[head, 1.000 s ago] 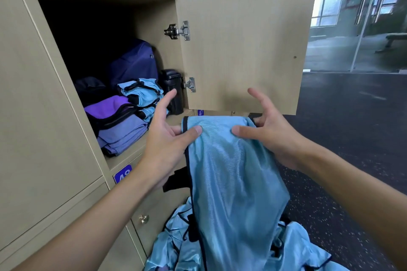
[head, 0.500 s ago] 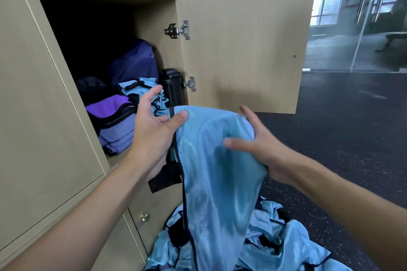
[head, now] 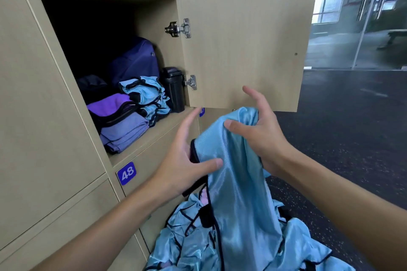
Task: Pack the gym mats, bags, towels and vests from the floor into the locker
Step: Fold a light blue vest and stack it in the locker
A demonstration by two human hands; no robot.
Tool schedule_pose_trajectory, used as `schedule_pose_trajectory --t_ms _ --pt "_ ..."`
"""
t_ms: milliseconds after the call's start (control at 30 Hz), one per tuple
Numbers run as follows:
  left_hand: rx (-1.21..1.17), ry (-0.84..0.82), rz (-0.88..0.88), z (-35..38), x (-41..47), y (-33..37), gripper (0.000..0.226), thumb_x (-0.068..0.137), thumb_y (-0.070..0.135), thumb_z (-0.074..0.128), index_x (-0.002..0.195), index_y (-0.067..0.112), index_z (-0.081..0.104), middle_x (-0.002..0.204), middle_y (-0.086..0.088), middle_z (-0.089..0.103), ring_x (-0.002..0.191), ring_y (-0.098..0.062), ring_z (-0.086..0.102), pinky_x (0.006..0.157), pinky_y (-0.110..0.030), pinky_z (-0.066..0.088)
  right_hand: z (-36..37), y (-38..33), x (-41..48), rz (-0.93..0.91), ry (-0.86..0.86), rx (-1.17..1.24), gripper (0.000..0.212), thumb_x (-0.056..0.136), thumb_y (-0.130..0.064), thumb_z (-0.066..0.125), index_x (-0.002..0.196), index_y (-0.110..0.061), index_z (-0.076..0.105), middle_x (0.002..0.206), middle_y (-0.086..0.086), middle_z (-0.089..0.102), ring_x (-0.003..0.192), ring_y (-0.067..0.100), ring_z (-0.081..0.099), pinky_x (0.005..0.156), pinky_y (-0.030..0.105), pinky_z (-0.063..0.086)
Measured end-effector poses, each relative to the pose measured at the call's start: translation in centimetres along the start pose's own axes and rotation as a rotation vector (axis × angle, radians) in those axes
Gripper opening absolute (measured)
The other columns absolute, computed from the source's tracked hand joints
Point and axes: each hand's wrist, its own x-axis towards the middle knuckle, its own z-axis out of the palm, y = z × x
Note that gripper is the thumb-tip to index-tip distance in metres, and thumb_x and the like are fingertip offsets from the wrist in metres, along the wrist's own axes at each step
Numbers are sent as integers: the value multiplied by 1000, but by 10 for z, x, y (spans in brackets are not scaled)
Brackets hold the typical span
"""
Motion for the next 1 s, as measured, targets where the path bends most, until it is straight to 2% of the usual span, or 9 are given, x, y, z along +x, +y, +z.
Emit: schedule_pose_trajectory --t_ms 67,200,267,333,500,633,767,867,1000 --pt "-2 -4 35 5 -1 0 87 86 -16 64 146 39 33 104 -18 75 97 -41 70 88 -50 58 -5 1 2 2 9 -22 76 84 -15 78 141 -47 39 146 -9 39 137 10 37 112 39 39" --pt "44 143 81 5 5 9 62 87 -15 64 130 28 53 90 -13 77 78 -26 71 75 -37 60 -13 3 -1 72 -113 23 88 83 -21 79 147 -51 27 139 -19 34 137 4 33 105 28 37" --pt "58 215 76 2 9 12 52 88 -12 65 122 28 58 87 -11 77 76 -24 71 72 -37 59 -15 7 -3 138 -225 39 98 77 -26 84 147 -56 23 136 -24 37 138 8 38 110 32 39" --pt "67 278 75 -4 13 16 44 88 -9 66 113 27 62 86 -9 78 76 -22 71 74 -40 59 -14 11 -4 168 -299 15 106 65 -31 91 142 -62 26 147 -12 42 134 17 48 110 42 43" --pt "39 361 55 -20 22 24 30 90 -9 62 96 19 66 78 -2 77 68 -15 69 67 -29 56 -13 5 -1 98 -162 108 86 81 1 77 142 -46 38 125 16 63 104 31 69 93 43 56" --pt "12 390 46 -27 24 27 21 92 -6 62 93 15 67 74 -2 75 68 -16 67 65 -26 53 -11 3 0 139 -116 160 82 70 -18 84 134 -53 45 138 12 53 113 28 65 101 50 51" --pt "10 372 39 -26 22 27 20 92 -4 63 92 15 69 77 -11 73 74 -21 64 72 -31 52 -2 6 -10 161 -342 95 97 67 -19 89 141 -55 38 142 2 54 119 20 63 102 45 51" --pt "31 307 36 -24 19 28 19 92 -3 64 95 15 71 97 -35 67 83 -29 58 82 -42 47 4 7 -14 140 -373 124 90 77 1 80 144 -41 38 120 6 70 104 20 71 89 34 58" --pt "59 288 15 -19 15 27 17 92 0 65 101 13 69 96 -16 75 84 -24 67 84 -42 52 11 3 -16 78 -279 23 67 79 5 77 134 -25 54 111 -7 67 86 -1 70 71 15 54"
